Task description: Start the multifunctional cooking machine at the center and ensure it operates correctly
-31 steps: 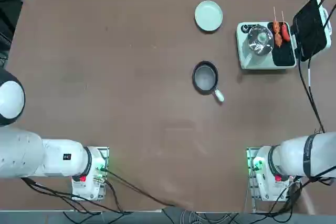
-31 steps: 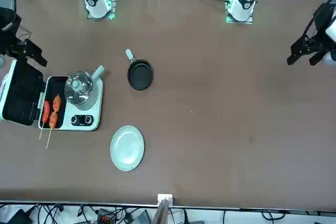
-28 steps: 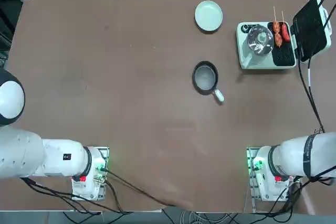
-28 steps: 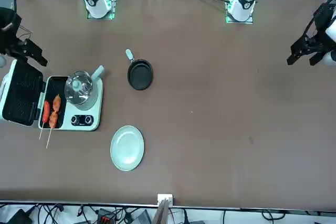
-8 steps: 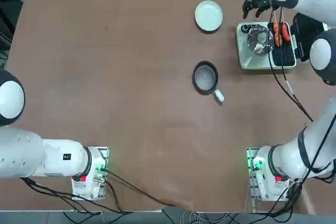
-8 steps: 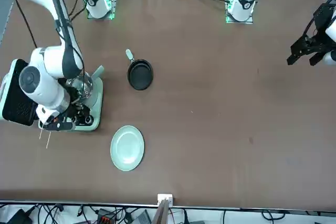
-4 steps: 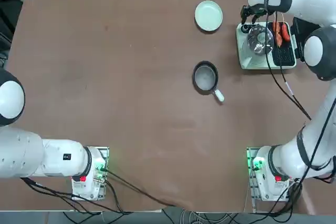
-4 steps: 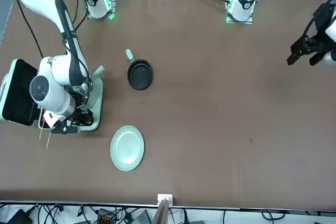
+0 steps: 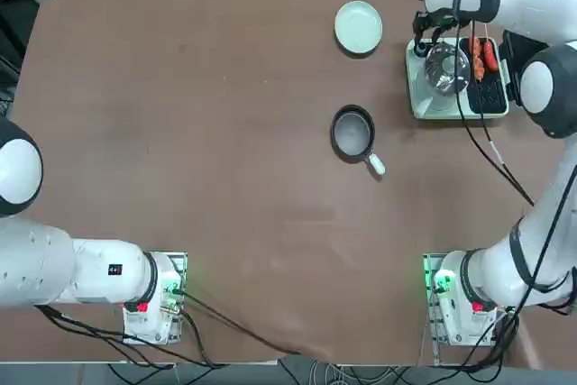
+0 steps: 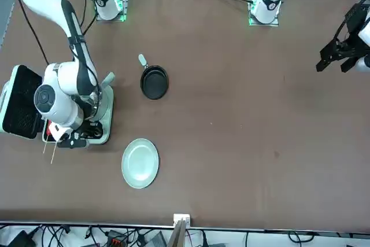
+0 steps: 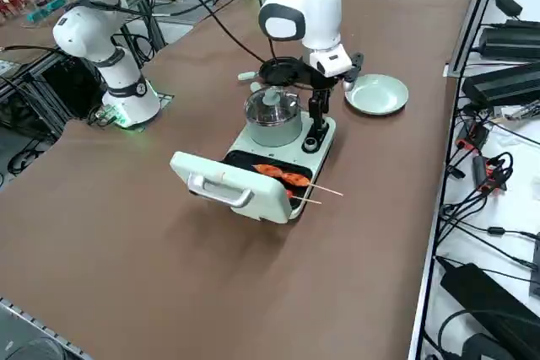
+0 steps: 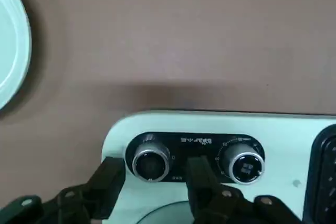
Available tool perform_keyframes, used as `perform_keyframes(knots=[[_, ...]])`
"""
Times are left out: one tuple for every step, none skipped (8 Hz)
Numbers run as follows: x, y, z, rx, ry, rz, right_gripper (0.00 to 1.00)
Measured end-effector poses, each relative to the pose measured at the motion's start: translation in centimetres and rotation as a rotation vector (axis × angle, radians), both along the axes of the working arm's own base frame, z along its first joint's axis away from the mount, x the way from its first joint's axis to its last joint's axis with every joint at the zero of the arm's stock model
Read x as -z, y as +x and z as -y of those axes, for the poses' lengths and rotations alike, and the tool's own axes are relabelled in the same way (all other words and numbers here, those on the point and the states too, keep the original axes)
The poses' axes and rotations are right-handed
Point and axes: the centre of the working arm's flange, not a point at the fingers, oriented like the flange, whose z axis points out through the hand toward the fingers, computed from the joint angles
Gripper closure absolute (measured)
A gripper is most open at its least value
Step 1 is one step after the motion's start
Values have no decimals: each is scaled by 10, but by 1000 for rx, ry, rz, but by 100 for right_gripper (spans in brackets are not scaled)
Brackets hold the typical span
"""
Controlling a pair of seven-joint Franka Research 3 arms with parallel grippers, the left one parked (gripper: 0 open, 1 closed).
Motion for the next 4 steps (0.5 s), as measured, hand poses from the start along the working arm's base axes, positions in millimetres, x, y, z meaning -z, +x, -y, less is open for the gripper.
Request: perform_keyframes(knots=[[1,0,0,0,0,-1,30],[2,0,0,0,0,-2,31],[3,0,0,0,-1,-4,33],[6,0,0,0,-1,-5,33]])
